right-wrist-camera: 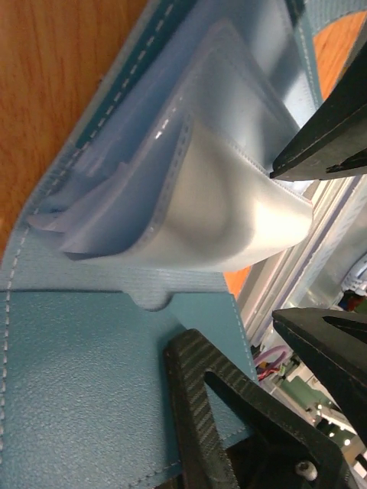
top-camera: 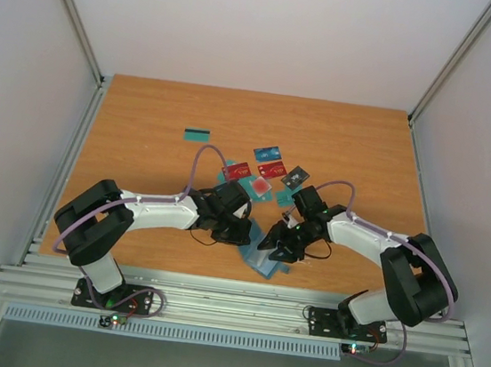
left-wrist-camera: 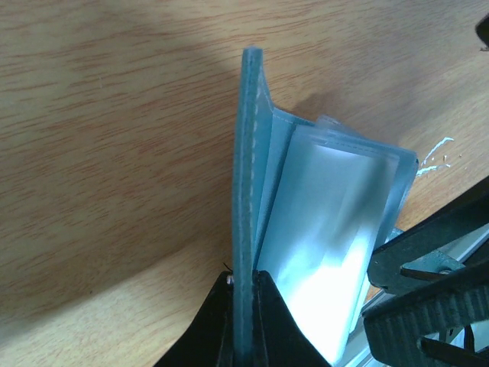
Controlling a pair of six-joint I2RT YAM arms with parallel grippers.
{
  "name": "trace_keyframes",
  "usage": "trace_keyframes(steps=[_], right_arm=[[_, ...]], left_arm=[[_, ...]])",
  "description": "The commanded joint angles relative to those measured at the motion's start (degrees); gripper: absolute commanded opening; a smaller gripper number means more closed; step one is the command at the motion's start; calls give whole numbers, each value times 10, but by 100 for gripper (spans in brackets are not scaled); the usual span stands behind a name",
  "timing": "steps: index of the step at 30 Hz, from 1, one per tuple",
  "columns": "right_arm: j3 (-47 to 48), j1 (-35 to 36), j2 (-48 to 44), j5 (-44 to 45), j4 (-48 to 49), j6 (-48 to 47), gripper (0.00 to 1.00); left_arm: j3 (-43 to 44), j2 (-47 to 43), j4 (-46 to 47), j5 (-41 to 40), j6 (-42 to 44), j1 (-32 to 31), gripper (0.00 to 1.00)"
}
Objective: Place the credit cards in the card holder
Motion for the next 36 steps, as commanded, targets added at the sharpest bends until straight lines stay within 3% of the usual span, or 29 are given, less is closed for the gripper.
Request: trace_keyframes(steps=[1,16,36], right_arm=[[-1,3,14,-14,27,7,47],[33,3,53,-64,104,28,48],[63,4,99,-80,248,73,47]], left_arm=[[-9,0,16,5,-4,-1,0],[-17,5,37,25,-11,-1,0],[-35,6,113,117,-26,8,0]])
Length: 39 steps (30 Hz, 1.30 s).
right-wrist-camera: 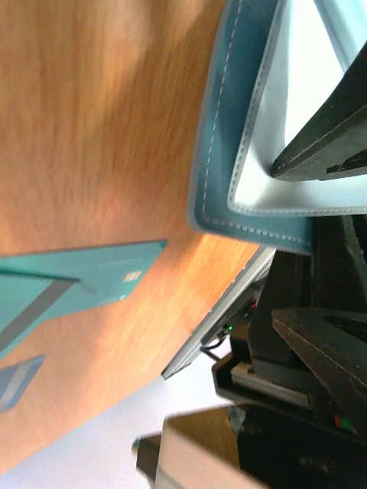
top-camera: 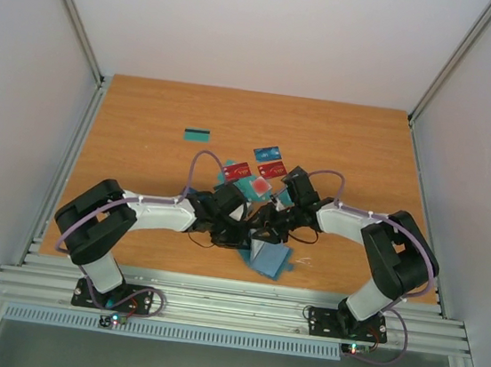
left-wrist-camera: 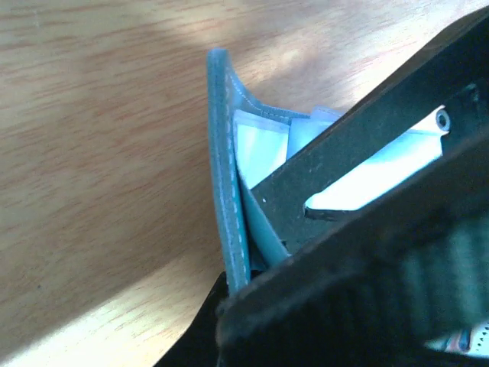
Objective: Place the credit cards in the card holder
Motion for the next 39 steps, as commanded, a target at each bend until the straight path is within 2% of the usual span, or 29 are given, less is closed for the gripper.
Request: trace_keyframes(steps=[1,5,11,18,23,25,27,34,39], right_arm=[[25,3,-8,-2,56,14,47],[3,3,5,10,76,26,47],[-33,3,24,7,121,38,47],[-46,3,36,6,128,27,47],[-47,3,44,6,133,25,47],[-47,3,47,5,136,26,47],[-47,2,46,5,139,27,47],[-41,2,24,9,125,29,47],[-34,-3,8,11,86,13,46]], left_arm=[[2,1,54,52,-3,3,0],[1,-8,56,64,2,5,5],[5,-23,28,62,16,6,21],[8,-55,-28,60,40,6,43],[6,-93,-62,42,57,6,67],[-2,-103,-61,32,58,5,72],[-5,-93,-57,30,64,6,73],[3,-13,-10,44,62,5,62],[29,30,-30,38,80,5,46]])
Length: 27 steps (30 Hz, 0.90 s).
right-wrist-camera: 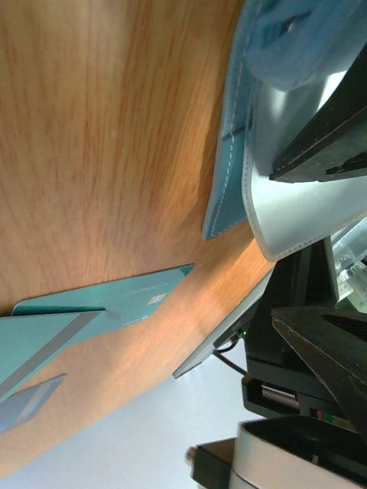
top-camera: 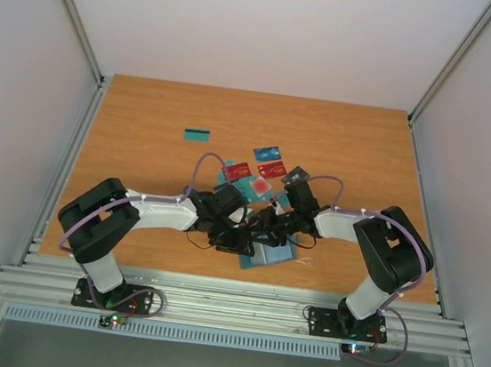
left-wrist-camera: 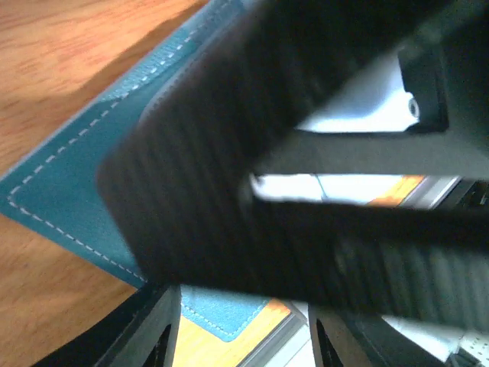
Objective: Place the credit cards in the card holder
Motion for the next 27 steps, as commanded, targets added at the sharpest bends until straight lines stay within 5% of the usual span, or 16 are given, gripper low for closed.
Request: trace_keyframes(steps=[1,6,17,22,27], right_arm=[[6,-4,-29,5,-41,-19,46],[5,-10,-65,19,-95,-54,46],[-9,-10,-74,31,-138,-96,36],[-22,-10,-39,30,-113,-97,35],[-25,-10,-17,30,-111,-102,35]], left_arm=[[29,31,2,-8,20,-1,43],[40,24,-38,-48,35,-1,34],[85,4,-108,-99,63,-1,35],[111,-27,-151,-105,69,0,48],[159,-57,-261,-206,106,0,79]])
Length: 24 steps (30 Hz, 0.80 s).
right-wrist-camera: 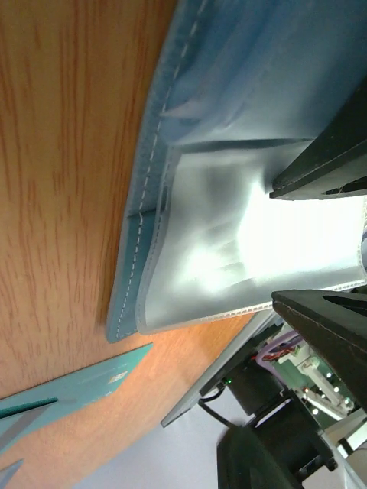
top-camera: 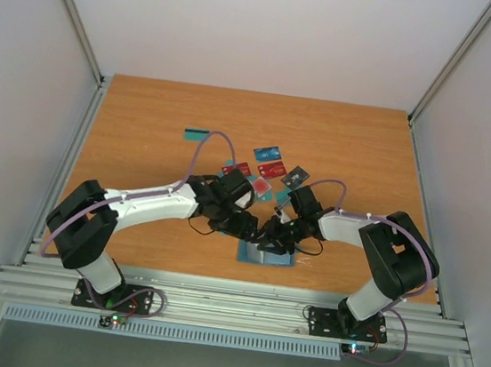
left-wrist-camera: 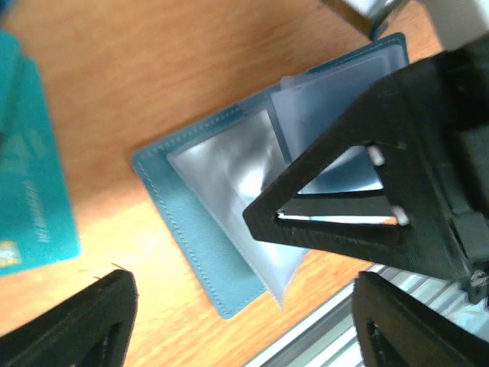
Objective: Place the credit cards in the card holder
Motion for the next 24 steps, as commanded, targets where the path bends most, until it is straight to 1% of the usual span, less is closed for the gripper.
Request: trace_keyframes(steps=[1,2,4,9,11,14,17,19,22,24], right_arm=[[-8,-1,15,9,2,-15,35],[-8,-1,14,10,1,-15,35],[-5,-1,11,10,-6,-17,35],[2,-1,-4,12,-25,-17,35],[7,-1,-14,15,-37,-18,36],[19,-1,-29,16,-56,-25,36],[43,-1,-40,12,-79,-37,37],[71,-1,-43,10,-101,-50,37],[107,-1,-39,8,-123,-66,39],[129,-1,-27,9,-134,-75,39]], left_arm=[[59,-32,-117,-115,47,0,85],[71,-26,-138,-140,55,0,88],[99,-7,-177,-181,75,0,89],[161,54,-229,-223,146,7,91],[191,86,-257,-230,147,19,91],[215,121,-271,-226,117,29,90],[235,134,-276,-236,75,37,86],[229,125,-264,-232,51,47,81],[211,103,-239,-213,34,69,71],[198,94,-225,-200,39,85,62]])
